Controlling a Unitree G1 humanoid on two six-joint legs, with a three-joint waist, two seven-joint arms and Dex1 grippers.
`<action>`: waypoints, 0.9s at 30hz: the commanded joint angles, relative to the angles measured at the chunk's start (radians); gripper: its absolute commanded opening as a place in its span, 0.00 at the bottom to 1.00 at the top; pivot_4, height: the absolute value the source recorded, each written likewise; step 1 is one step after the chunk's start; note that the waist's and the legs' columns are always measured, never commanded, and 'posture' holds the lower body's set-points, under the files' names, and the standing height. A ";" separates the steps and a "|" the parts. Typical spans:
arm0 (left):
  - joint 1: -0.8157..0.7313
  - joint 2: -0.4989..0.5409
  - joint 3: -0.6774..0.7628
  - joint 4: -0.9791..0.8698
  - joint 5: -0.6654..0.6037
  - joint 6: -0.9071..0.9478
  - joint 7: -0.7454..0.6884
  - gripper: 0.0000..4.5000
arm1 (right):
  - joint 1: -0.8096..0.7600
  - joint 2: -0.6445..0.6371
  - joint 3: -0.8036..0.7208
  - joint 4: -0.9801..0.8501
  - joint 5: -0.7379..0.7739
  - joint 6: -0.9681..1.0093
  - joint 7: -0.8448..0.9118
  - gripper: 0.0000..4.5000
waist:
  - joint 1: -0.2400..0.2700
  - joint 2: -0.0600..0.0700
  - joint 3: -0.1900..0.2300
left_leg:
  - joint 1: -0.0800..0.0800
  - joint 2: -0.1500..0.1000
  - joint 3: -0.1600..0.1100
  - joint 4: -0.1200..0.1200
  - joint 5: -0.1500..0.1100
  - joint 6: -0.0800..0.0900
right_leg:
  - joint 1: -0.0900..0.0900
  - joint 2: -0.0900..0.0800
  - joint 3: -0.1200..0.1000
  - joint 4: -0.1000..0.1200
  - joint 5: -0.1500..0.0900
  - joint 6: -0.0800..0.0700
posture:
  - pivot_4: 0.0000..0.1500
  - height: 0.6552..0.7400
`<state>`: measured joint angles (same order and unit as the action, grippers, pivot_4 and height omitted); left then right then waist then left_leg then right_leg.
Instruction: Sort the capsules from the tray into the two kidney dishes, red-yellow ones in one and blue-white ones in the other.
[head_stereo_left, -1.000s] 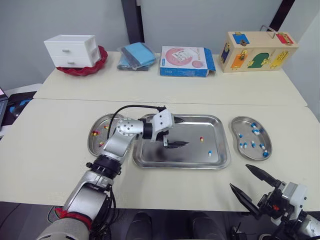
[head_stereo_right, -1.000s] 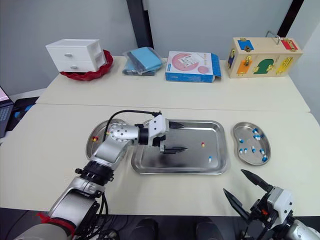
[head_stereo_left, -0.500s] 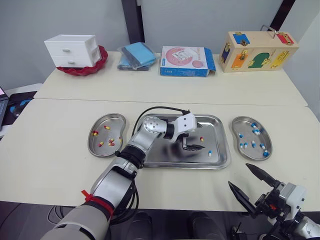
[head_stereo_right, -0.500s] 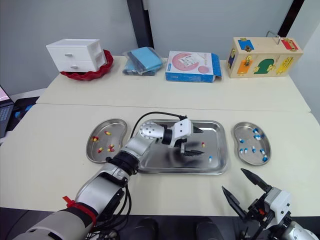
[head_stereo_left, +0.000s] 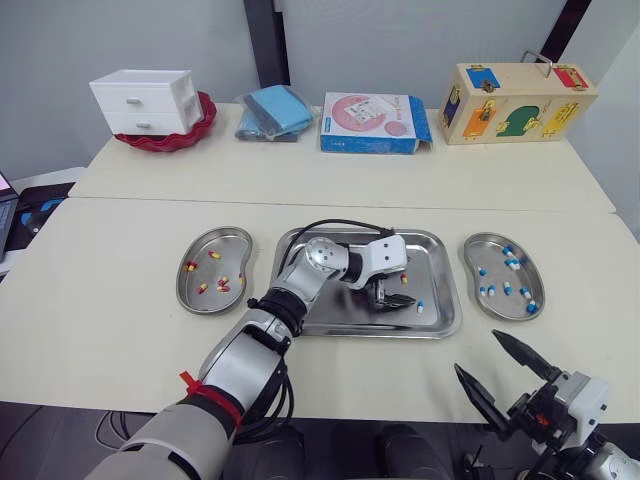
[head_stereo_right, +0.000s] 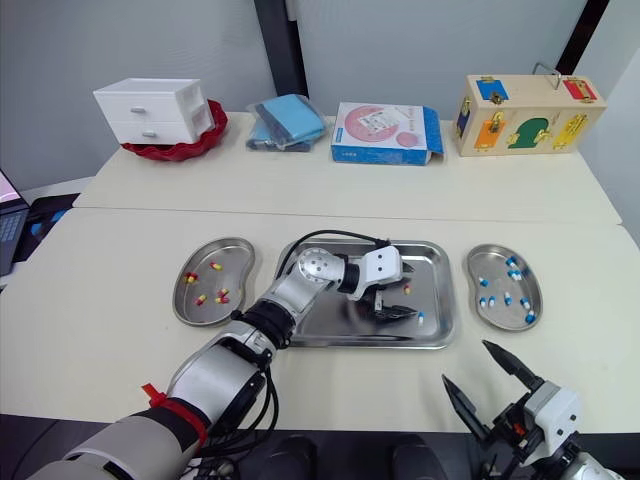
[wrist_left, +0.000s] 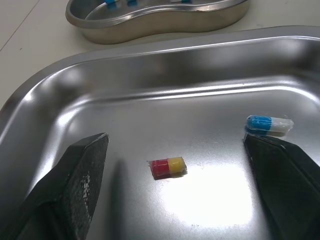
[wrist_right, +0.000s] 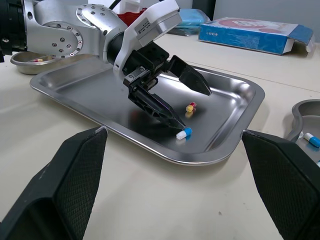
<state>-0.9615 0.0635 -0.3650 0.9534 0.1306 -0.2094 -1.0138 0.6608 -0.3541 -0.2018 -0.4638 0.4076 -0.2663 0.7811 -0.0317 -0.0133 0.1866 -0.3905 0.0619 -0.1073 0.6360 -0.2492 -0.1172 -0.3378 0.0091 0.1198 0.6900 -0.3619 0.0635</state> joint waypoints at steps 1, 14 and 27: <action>-0.016 -0.007 -0.003 0.011 0.021 -0.015 0.015 0.87 | 0.014 0.002 0.002 -0.033 -0.005 -0.031 -0.012 1.00 | 0.000 0.000 0.000 | 0.000 0.000 0.000 0.000 0.000 0.000 | 0.000 0.000 0.000 0.000 0.000 0.000 | 1.00 1.00; -0.005 0.002 0.001 -0.001 0.031 0.019 0.005 0.15 | -0.003 -0.002 0.004 -0.022 -0.018 -0.047 -0.038 1.00 | 0.000 0.000 0.000 | 0.000 0.000 0.000 0.000 0.000 0.000 | 0.000 0.000 0.000 0.000 0.000 0.000 | 1.00 1.00; 0.073 0.096 0.101 -0.309 -0.093 0.124 -0.049 0.15 | -0.020 -0.062 0.034 -0.011 -0.007 -0.053 0.034 1.00 | -0.001 0.000 0.000 | 0.000 0.000 0.000 0.000 0.000 0.000 | 0.000 0.000 0.000 0.001 0.000 0.000 | 1.00 1.00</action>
<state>-0.8923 0.1513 -0.2981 0.7344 0.0772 -0.1066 -1.0602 0.6432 -0.4028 -0.1665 -0.4624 0.3850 -0.3003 0.7941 -0.0329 -0.0129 0.1864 -0.3902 0.0622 -0.1073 0.6360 -0.2491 -0.1173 -0.3378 0.0091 0.1198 0.6907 -0.3619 0.0635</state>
